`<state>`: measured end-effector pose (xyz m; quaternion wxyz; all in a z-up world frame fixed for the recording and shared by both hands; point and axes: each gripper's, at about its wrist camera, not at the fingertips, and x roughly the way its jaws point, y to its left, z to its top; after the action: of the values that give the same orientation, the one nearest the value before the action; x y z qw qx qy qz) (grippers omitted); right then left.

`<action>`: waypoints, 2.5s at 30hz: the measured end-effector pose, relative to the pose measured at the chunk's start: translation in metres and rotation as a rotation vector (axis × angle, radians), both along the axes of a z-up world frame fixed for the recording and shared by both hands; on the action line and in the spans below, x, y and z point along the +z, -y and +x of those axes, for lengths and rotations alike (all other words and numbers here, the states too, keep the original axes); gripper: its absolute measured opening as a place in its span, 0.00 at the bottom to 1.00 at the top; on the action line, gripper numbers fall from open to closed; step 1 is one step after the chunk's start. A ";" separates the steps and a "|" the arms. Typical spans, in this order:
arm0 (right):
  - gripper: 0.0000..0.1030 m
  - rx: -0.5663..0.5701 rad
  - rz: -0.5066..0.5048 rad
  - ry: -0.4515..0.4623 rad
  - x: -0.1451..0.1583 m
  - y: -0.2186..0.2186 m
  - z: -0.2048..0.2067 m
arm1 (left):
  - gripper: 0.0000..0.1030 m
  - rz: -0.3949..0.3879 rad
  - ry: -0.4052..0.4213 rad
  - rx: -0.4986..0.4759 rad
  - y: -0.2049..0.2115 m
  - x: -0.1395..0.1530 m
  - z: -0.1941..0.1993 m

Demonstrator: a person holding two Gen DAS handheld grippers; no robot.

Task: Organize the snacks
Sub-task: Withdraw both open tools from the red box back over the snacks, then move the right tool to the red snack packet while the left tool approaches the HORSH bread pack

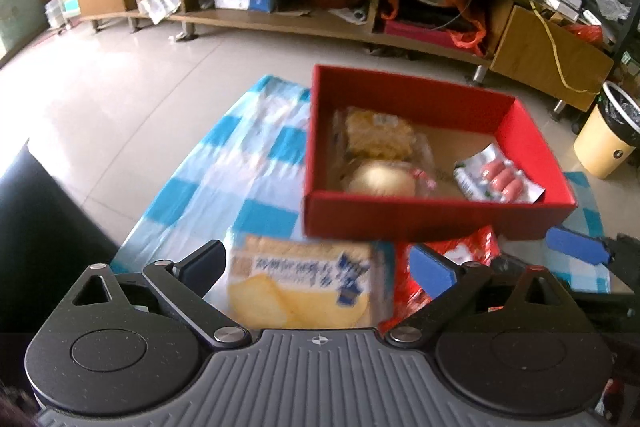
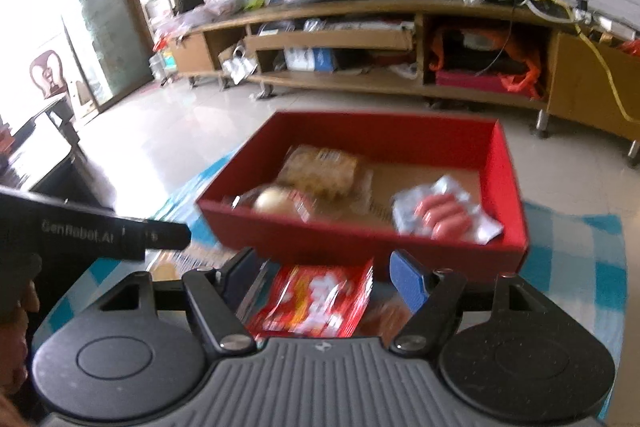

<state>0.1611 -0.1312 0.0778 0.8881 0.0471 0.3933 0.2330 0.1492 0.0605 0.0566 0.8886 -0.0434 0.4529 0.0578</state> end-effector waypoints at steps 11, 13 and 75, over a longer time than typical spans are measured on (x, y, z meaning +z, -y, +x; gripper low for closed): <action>0.71 0.105 -0.053 -0.148 -0.039 -0.036 -0.047 | 0.99 -0.041 -0.006 0.016 -0.026 0.000 -0.014; 0.71 0.125 -0.071 -0.164 -0.046 -0.045 -0.054 | 0.99 -0.027 -0.021 -0.023 -0.025 -0.004 -0.010; 0.88 0.179 0.074 -0.384 -0.063 -0.019 -0.051 | 1.00 0.235 -0.302 -0.822 0.024 -0.091 -0.002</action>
<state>0.1098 -0.1124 0.0150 0.7704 0.0880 0.5490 0.3119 0.1474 0.0363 -0.0345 0.7607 0.2500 0.5474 -0.2432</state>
